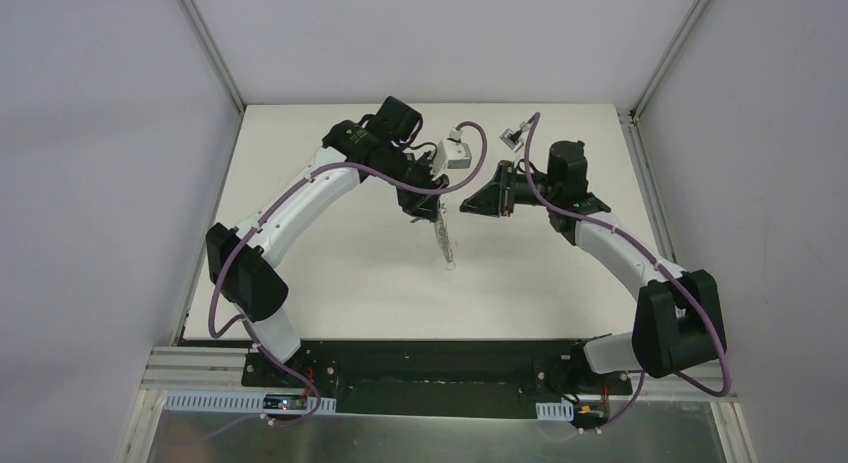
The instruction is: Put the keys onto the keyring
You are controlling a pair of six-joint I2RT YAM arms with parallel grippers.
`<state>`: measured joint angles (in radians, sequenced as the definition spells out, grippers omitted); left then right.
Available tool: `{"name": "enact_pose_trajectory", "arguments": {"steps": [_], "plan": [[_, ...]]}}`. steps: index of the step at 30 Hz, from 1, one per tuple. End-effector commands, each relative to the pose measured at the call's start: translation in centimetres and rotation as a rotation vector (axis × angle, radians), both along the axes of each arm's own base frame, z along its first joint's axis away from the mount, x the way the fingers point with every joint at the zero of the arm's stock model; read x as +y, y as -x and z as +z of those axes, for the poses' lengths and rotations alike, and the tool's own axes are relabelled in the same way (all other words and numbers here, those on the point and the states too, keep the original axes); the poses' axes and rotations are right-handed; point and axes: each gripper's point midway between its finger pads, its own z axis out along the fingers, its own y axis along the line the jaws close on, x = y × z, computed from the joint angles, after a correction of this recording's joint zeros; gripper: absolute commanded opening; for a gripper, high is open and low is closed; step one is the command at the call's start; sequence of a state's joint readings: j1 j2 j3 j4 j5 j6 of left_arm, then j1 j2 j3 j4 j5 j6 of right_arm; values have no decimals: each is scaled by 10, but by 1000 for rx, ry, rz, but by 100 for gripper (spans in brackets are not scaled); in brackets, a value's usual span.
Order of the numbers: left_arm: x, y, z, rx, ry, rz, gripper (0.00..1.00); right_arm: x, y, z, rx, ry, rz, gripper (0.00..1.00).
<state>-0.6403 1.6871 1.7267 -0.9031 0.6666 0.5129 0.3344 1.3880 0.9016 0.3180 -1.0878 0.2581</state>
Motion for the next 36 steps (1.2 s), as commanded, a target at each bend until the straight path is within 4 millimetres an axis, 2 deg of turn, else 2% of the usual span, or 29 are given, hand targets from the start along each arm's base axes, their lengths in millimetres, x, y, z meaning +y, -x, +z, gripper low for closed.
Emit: {"name": "enact_pose_trajectory", "arguments": {"steps": [1,4,10,12,15,18,21,24,30,36], "plan": [[-5,-5,12,27,1,23,0,-17,-8,17,-98,1,-55,30],[-12,-13,11,48,0,30,0,-31,-12,16,-101,12,-88,34],[-29,-38,5,69,-17,51,0,-57,-21,8,-94,32,-160,37],[-34,-48,2,70,-24,71,0,-64,-24,5,-91,37,-184,38],[-36,-50,-14,104,-58,85,0,-74,-29,1,-82,38,-211,40],[-22,-42,-46,149,-148,95,0,-87,-34,-1,-73,36,-242,41],[2,-31,-89,190,-279,117,0,-99,-35,-5,-70,38,-274,42],[21,-24,-119,215,-384,134,0,-104,-33,-7,-72,47,-282,44],[61,-15,-146,218,-573,171,0,-112,-32,-6,-76,57,-301,45],[82,-1,-157,251,-663,188,0,-116,-32,-6,-81,60,-313,46]]}}
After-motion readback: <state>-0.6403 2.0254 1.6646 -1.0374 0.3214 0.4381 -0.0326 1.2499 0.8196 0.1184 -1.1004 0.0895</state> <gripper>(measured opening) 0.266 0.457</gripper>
